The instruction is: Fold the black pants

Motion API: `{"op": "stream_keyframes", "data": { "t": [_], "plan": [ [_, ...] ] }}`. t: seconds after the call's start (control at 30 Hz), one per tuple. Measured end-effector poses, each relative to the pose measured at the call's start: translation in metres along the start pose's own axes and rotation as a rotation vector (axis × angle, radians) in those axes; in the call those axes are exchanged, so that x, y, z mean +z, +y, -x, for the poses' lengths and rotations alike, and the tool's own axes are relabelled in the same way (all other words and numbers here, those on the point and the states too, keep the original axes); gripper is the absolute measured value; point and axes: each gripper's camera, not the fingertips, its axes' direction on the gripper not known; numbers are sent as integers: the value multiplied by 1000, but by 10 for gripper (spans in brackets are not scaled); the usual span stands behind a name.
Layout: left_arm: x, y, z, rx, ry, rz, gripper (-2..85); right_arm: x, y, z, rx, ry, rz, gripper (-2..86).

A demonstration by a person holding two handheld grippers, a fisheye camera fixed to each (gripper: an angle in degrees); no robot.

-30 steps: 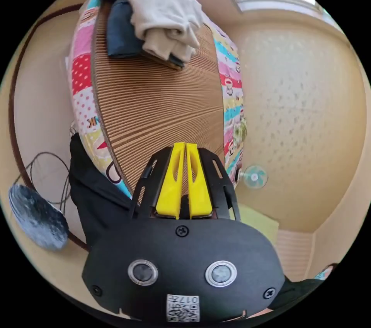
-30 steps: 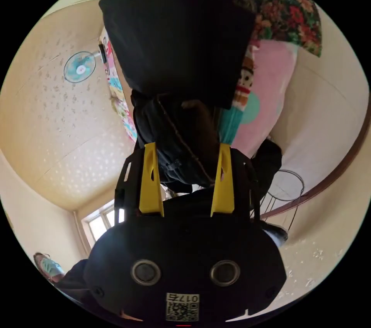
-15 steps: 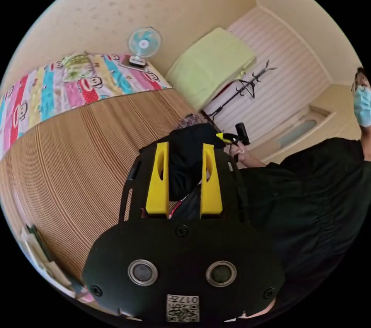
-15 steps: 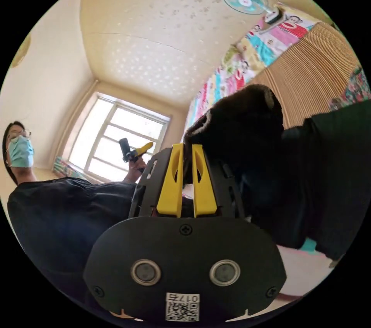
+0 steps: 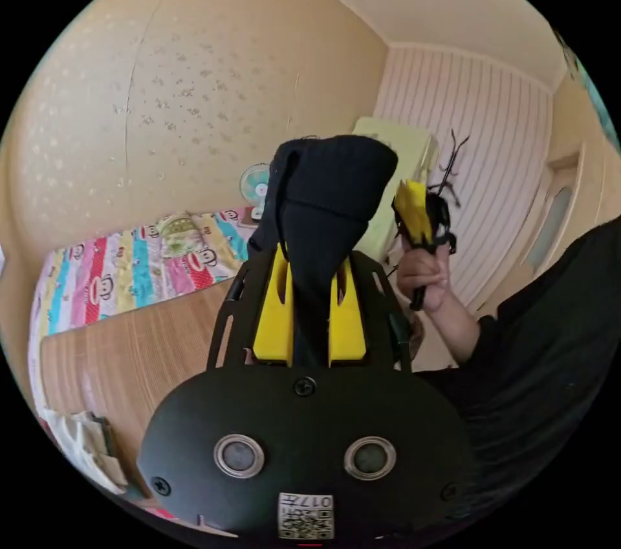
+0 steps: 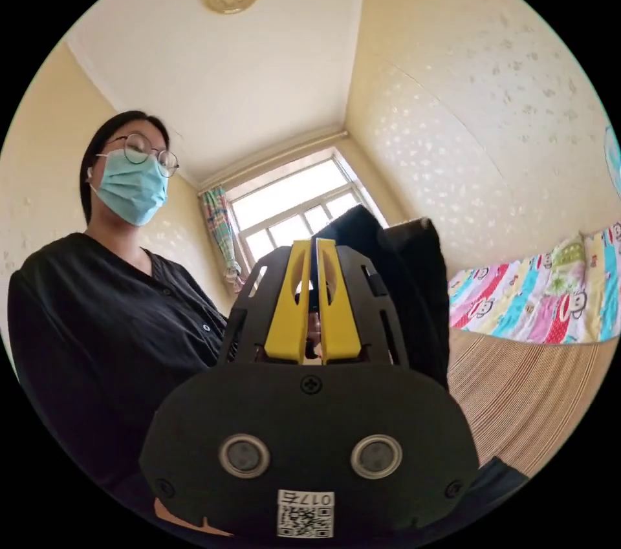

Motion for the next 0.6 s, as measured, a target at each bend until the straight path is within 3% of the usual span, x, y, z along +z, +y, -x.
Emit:
{"op": "stream_keyframes", "data": {
  "t": [0.07,0.13,0.2,0.3,0.37,0.47,0.53,0.6],
  "plan": [
    [-34,-1,-2,57,153,-69,85,-19,0,8,-3,223,-8,58],
    [-62,-5,-12,149,282,-111,86,-16,-3,5,49,314,70,113],
    [-79,-11,-33,285,450,-142,86,1,-10,-4,110,218,192,173],
    [-69,-20,-55,380,585,-131,87,45,-20,2,115,-116,244,214],
    [-51,-22,-62,390,596,-101,88,89,-29,28,45,-280,306,197],
    [-22,-24,-59,329,528,-7,96,124,-34,59,-36,-159,386,98],
    [-19,-24,-33,143,394,2,112,122,-35,64,12,25,320,83],
    [-21,-11,10,-179,190,-3,148,124,-37,70,42,199,284,78]
  ]
}}
